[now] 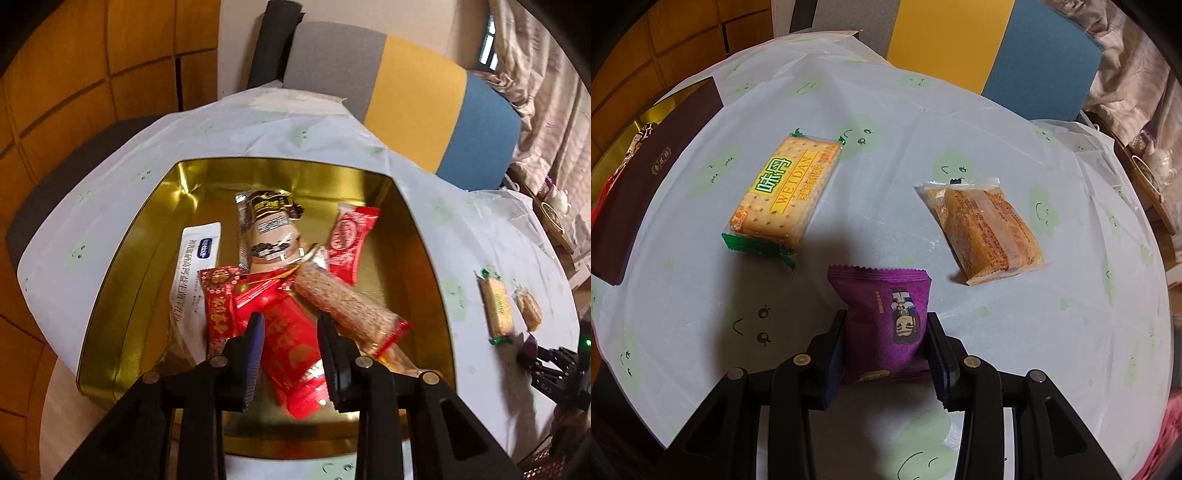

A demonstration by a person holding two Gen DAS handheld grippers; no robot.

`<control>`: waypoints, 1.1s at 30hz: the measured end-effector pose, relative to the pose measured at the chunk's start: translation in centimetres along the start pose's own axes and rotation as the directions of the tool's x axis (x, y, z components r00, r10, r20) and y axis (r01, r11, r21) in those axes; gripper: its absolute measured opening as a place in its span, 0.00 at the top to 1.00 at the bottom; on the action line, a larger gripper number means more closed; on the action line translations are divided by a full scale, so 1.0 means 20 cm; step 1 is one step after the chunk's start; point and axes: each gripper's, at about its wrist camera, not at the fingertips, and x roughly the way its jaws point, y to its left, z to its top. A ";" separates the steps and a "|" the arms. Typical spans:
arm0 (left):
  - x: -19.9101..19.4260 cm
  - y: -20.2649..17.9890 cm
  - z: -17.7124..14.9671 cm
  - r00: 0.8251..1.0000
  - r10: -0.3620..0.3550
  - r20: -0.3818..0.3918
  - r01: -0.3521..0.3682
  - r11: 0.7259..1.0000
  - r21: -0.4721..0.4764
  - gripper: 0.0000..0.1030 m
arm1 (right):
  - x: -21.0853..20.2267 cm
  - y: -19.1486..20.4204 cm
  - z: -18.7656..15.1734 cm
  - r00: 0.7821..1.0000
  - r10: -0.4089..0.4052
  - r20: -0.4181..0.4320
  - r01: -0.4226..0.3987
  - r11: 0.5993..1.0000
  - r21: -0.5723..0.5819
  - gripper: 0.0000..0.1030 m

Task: Organize snacks
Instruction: 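Carry the purple packet into the gold tray and open the right gripper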

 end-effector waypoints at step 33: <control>-0.14 0.02 -0.12 0.999 -0.012 0.047 0.010 0.999 0.038 0.70 | -0.03 -0.03 0.02 0.998 0.067 -0.002 -0.066 0.987 0.143 0.63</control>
